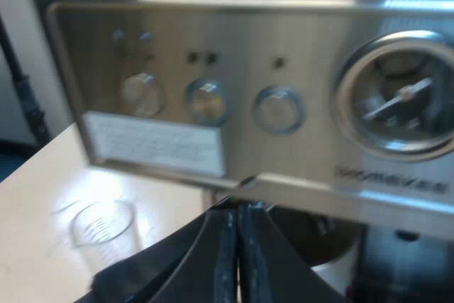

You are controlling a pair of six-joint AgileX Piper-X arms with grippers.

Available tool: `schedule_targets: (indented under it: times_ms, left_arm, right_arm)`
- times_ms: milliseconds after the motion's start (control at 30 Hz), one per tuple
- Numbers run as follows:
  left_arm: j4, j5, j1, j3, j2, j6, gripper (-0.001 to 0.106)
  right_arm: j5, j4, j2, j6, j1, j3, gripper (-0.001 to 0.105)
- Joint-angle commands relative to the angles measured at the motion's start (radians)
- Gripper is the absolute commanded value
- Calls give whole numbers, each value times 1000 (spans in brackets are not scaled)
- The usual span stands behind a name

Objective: Place mug into machine

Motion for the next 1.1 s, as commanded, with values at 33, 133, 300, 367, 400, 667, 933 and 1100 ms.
schedule_targets:
  times_ms: [33,133,300,367,400,667,933,1100]
  left_arm:
    - [-41,9,-7,-10,26,-19,70]
    - [-73,15,-7,-10,45,-31,70]
    - [-100,15,-7,-10,68,-45,70]
    - [-105,17,-7,-10,74,-45,70]
    - [-108,21,-7,-10,76,-45,70]
    - [-108,21,-7,-10,77,-45,70]
    - [-108,37,-7,-10,77,-45,70]
    - [-108,37,-7,-10,77,-45,70]
  right_arm:
    - [3,-15,-2,-14,-19,-16,0]
    - [-17,-15,0,-22,-30,-27,0]
    - [-32,-14,24,-37,-50,-55,0]
    - [-44,-14,38,-37,-56,-77,0]
    - [-50,-14,48,-37,-57,-90,0]
    - [-52,-8,113,-37,-59,-150,0]
    - [-8,-8,136,-37,-64,-152,0]
    - [-10,-16,136,-34,-91,-152,0]
